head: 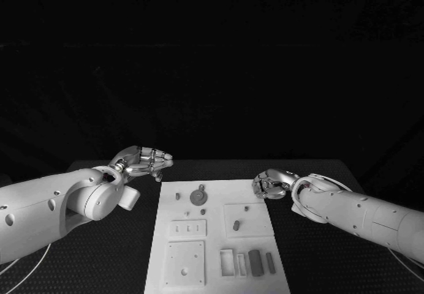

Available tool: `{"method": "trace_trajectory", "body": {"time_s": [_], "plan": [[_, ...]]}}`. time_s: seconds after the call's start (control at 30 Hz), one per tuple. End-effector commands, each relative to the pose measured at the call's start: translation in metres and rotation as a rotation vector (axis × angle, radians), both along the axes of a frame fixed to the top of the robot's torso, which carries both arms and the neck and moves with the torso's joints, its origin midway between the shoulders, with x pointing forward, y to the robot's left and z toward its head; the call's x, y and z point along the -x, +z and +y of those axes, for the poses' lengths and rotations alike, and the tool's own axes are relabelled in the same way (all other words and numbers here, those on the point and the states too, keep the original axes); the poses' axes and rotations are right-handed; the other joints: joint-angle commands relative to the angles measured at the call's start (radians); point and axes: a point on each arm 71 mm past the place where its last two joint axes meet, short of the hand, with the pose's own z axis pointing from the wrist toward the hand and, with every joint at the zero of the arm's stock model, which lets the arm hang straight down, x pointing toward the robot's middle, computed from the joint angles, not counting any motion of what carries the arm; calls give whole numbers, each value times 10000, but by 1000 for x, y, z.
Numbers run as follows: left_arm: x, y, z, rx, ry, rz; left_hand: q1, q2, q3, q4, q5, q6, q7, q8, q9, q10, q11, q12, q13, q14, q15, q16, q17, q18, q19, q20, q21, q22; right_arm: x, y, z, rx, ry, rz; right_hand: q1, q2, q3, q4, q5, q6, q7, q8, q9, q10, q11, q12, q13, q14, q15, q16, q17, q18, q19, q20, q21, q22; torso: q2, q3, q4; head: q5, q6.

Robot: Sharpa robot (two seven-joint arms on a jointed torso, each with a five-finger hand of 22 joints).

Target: Assemble the parts on the task board

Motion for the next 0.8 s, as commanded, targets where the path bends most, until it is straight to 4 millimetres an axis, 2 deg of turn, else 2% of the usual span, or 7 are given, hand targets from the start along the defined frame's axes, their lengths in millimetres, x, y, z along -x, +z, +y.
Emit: {"method": "trace_trajectory", "body": {"time_s": [0.03, 0.23, 0.33, 0.6, 0.8], "plan": [[1, 1, -3, 122, -208, -39, -93, 8, 55, -1, -52, -8, 40, -47, 11, -70, -23, -24, -3, -32, -20, 39, -16, 726, 29, -20, -54, 10, 0, 0, -1, 95, -35, -139, 20, 140, 24, -28, 39, 512, 243, 128, 55, 50, -8, 60, -21, 63, -38, 71, 4, 695, 58, -61, 65, 186, 4, 5, 8, -9, -22], [1, 1, -3, 121, -200, -40, -94, 12, 56, -1, -52, -7, 40, -47, 13, -68, -23, -22, -2, -31, -20, 42, -18, 727, 30, -19, -55, 12, -1, 0, -1, 144, -76, -108, 45, 362, 80, -135, 43, 1019, 246, 386, 189, 89, 0, 105, -56, 99, -26, 103, -2, 695, 83, -90, 110, 184, -2, 11, 5, 3, -138], [1, 1, -3, 124, -212, -35, -94, 12, 55, -1, -52, -6, 40, -47, 14, -68, -24, -20, -1, -31, -20, 43, -19, 728, 31, -19, -56, 13, -1, 0, 1, 141, -38, -74, 32, 375, 79, -149, 42, 1068, 234, 406, 203, 97, -13, 112, -63, 106, -36, 109, -2, 695, 87, -91, 117, 184, -3, 10, -11, 22, -183], [1, 1, -4, 128, -234, -31, -94, 14, 56, -3, -53, -3, 40, -48, 17, -67, -24, -18, 1, -30, -21, 48, -22, 730, 36, -19, -57, 18, -1, 0, 3, 146, -55, -98, 4, 377, 73, -150, 42, 1099, 224, 416, 212, 103, -21, 114, -71, 108, -44, 111, -4, 695, 87, -90, 120, 183, -5, 13, -1, -11, -208], [1, 1, -4, 127, -233, -31, -93, 13, 55, -4, -53, -2, 39, -49, 19, -68, -25, -17, 2, -30, -21, 51, -24, 731, 37, -19, -59, 21, -1, -1, 5, 156, -35, -94, -4, 391, 76, -149, 44, 1113, 219, 420, 216, 107, -26, 116, -76, 110, -49, 113, -4, 695, 89, -90, 122, 182, -7, 11, -10, 14, -173]]}}
